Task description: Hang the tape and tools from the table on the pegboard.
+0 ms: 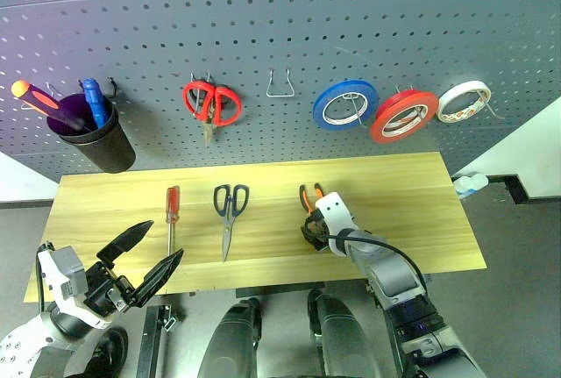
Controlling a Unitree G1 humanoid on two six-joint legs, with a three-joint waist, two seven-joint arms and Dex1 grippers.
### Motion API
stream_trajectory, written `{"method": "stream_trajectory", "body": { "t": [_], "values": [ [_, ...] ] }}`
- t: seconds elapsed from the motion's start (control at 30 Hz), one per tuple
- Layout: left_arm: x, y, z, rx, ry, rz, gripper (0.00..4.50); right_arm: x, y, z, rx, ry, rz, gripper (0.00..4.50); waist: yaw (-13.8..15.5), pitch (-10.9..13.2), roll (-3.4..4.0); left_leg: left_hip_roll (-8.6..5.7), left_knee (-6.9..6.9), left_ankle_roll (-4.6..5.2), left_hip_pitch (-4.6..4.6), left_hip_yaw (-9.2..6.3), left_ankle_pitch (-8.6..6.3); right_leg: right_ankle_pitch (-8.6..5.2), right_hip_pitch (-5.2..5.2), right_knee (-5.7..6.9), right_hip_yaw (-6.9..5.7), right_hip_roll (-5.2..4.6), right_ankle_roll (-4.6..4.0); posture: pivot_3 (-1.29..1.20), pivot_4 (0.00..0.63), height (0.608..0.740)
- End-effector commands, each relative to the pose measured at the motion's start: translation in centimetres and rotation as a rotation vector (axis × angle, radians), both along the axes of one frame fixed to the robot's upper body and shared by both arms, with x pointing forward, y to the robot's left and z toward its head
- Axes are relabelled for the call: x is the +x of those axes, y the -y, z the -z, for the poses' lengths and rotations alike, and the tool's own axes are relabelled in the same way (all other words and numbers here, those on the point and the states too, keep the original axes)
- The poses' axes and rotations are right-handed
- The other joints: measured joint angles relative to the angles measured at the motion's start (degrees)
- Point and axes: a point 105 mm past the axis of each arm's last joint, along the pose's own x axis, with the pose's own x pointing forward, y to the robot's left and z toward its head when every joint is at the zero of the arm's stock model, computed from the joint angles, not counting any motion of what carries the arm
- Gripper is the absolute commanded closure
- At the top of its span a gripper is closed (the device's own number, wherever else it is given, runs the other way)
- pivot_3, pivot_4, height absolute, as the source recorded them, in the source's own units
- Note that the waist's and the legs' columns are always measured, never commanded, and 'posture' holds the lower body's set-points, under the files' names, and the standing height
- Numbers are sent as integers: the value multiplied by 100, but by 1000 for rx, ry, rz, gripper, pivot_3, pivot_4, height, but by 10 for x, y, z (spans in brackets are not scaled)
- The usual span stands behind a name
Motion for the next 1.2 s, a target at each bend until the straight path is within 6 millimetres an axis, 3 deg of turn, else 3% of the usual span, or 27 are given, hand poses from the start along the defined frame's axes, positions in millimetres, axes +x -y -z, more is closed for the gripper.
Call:
{"method": "stream_trajectory", "body": {
  "t": [0.03, 0.2, 0.37, 0.57, 0.97, 1.13, 1.2],
  "values": [
    [-1, -1, -1, 6, 2, 0, 0, 9, 6, -1, -28, 12, 62, 243, 0, 0, 0, 0, 1, 0, 0, 0, 0, 0, 0, 0, 0, 0, 0, 100, 322, 738],
    [-1, 0, -2, 1, 5, 5, 0, 21, 5, -10, 2, 20, 123, 243, -3, 2, 3, 0, -5, 0, -3, 0, 0, 9, -6, 1, -2, 0, 16, 102, 322, 738],
    [-1, -1, -4, 6, 16, 2, 0, 15, -1, -2, -17, -7, 120, 243, -12, 1, 2, 0, -7, 0, -7, 0, 0, 9, -8, -2, -2, 0, 15, 107, 320, 738],
    [-2, -1, -4, 6, 15, 0, 0, 8, 1, 5, 50, -97, 242, 243, -10, 1, 2, 0, -7, 0, -5, -1, 0, 8, -8, 2, -2, 0, 13, 102, 320, 738],
    [2, 0, -2, 6, 19, 10, 0, 11, -18, -18, 171, -161, 359, 243, -12, 1, 2, 0, -8, 0, -5, -1, 0, 9, -9, 1, -2, 0, 15, 97, 312, 738],
    [3, 0, -2, 8, 22, 9, 0, 8, -20, -14, 163, -174, 359, 243, -18, 1, 3, 0, -8, 0, -5, 0, 0, 9, -10, 3, -3, 0, 15, 100, 310, 738],
    [3, 0, -2, 8, 22, 9, 0, 9, -21, -15, 158, -163, 349, 619, -19, 1, 3, 0, -8, 0, -5, 0, 0, 9, -10, 4, -3, 0, 15, 102, 310, 738]
  ]
}}
